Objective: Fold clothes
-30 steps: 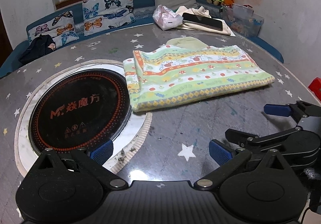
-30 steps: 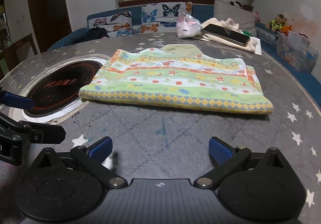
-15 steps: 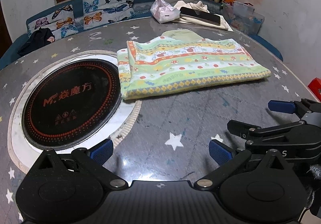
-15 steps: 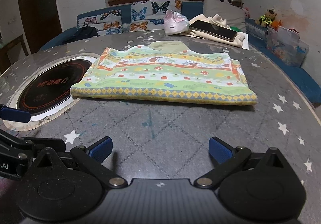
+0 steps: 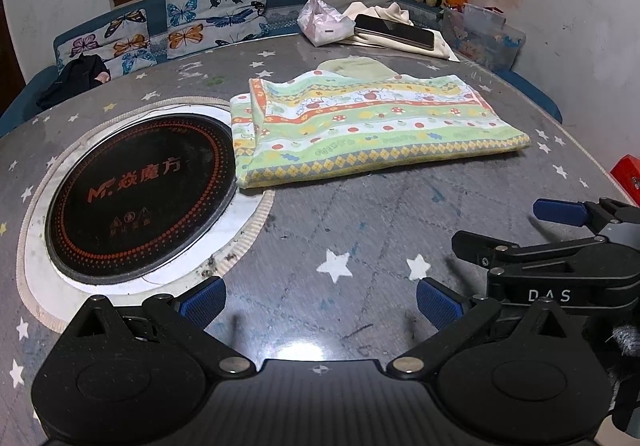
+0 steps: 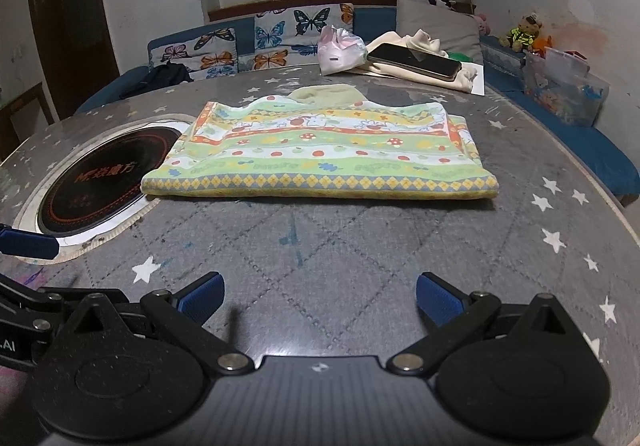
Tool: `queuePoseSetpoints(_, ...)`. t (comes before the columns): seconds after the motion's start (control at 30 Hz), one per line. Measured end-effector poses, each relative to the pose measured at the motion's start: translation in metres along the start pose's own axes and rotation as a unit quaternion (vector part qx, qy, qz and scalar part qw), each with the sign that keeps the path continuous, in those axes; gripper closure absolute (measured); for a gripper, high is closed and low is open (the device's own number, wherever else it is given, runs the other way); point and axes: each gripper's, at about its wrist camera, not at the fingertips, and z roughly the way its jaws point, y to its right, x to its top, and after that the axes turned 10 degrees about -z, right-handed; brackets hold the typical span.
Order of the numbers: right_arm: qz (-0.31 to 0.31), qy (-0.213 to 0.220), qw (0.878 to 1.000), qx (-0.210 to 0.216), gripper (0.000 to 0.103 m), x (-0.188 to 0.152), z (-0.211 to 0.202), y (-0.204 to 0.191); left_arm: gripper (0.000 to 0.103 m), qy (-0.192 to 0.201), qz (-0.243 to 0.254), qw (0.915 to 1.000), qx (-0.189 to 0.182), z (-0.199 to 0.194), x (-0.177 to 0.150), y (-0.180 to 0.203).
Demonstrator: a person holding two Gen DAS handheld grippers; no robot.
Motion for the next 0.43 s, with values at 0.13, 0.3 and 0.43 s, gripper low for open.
queuePoseSetpoints(0.13,-0.002,0.003,1.0,0.001,0.0,-0.0013,-0.0024,-0.0025,0.0,-0.001,0.0,1.0,0.001,-0.0008,-0.0023,0.0012)
queuePoseSetpoints(0.3,-0.006,0.007,1.0,0.004,0.0,-0.0023,-0.0058,-0.0066,0.0,0.003,0.0,1.0,0.001,-0.0036,-0.0048,0.0026)
queuePoseSetpoints(0.43,-0.009,0.013,1.0,0.002,0.0,-0.0017,-0.0088,-0.0088,0.0,0.002,0.001,1.0,-0.006,-0.0054,-0.0053,0.003)
